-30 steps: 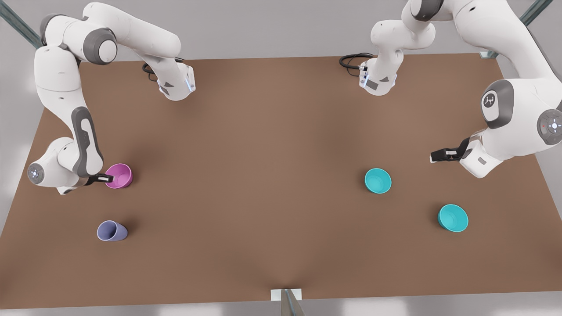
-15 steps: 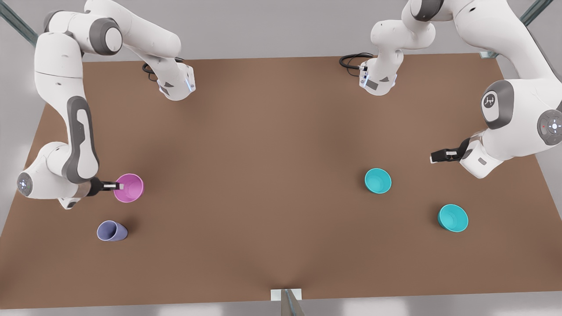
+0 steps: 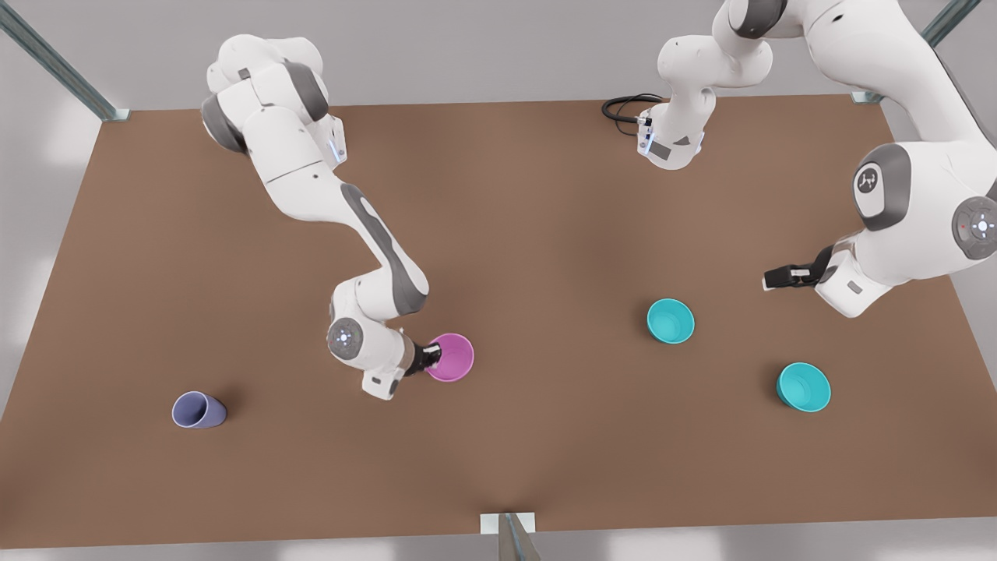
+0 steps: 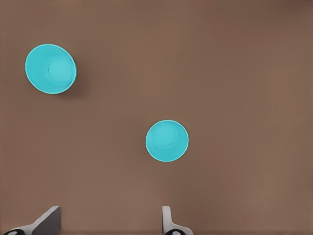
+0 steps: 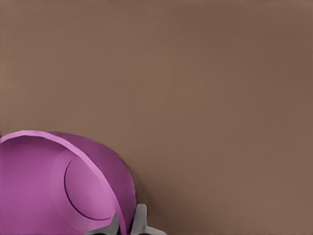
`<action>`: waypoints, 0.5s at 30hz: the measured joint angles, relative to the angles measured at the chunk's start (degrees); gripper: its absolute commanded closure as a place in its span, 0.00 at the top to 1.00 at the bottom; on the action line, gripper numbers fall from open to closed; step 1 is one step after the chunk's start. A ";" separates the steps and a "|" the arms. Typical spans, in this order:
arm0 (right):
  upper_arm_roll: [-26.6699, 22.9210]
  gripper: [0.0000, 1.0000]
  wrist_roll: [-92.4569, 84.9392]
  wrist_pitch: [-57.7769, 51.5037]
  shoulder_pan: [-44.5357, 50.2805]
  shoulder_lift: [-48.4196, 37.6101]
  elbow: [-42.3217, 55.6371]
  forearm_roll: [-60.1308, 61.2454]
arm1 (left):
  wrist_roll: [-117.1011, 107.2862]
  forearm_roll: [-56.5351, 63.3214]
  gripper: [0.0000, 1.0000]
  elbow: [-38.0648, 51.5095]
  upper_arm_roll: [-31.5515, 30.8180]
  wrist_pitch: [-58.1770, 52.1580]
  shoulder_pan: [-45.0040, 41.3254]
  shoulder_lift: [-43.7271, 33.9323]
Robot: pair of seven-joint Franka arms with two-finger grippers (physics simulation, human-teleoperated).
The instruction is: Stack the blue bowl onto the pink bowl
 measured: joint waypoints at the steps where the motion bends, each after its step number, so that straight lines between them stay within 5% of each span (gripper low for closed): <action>1: -0.02 0.21 1.39 0.88 0.74 0.75 0.83 -0.46 | 0.00 0.00 1.00 0.00 0.00 0.02 0.00 0.02; 9: 0.04 0.21 10.33 4.41 4.20 3.58 2.30 -2.33 | -0.01 0.00 1.00 -0.03 0.00 -0.11 -0.02 0.09; 10: 0.05 0.40 11.27 4.62 4.24 3.74 2.27 -2.47 | -0.01 0.00 1.00 -0.06 0.00 -0.11 -0.01 0.14; 11: 0.06 0.86 12.26 4.80 4.26 3.98 2.24 -2.72 | -0.02 0.00 1.00 -0.07 0.00 -0.11 0.00 0.18; 12: 0.06 1.00 13.27 4.97 4.27 4.23 2.19 -3.01 | -0.02 0.00 1.00 -0.08 0.00 -0.10 0.00 0.20; 15: -0.03 1.00 16.78 5.29 4.58 4.51 2.26 -4.37 | -0.10 -0.01 1.00 0.21 -0.03 -0.18 -0.04 0.16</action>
